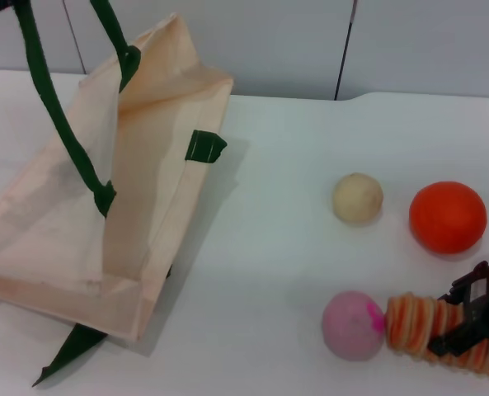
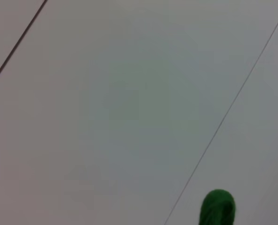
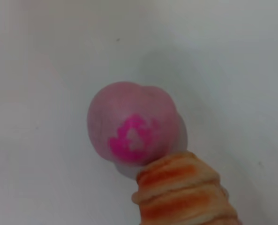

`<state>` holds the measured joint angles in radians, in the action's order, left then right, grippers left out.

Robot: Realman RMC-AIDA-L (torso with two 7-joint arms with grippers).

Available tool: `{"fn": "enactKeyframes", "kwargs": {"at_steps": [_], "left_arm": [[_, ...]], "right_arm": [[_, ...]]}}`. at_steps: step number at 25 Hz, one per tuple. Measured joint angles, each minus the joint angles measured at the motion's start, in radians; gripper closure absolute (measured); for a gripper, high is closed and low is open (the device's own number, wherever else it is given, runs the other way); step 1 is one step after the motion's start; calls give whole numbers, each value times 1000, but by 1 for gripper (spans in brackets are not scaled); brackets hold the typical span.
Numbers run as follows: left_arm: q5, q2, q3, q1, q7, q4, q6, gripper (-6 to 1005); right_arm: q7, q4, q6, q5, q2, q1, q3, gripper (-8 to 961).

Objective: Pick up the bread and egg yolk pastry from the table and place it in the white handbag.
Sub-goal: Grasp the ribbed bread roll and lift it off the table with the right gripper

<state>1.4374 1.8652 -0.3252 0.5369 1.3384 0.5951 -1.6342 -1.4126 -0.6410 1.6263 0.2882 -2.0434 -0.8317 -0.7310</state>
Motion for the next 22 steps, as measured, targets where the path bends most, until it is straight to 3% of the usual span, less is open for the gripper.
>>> {"fn": "enactKeyframes", "kwargs": {"at_steps": [5, 8, 22], "left_arm": [[0, -1, 0, 0, 0, 0, 0, 899], [0, -2, 0, 0, 0, 0, 0, 899], [-2, -1, 0, 3, 0, -12, -1, 899]], "right_arm": [[1, 0, 6, 0, 1, -2, -3, 134], [0, 0, 15, 1, 2, -3, -6, 240], [-20, -33, 53, -1, 6, -2, 2, 368]]}}
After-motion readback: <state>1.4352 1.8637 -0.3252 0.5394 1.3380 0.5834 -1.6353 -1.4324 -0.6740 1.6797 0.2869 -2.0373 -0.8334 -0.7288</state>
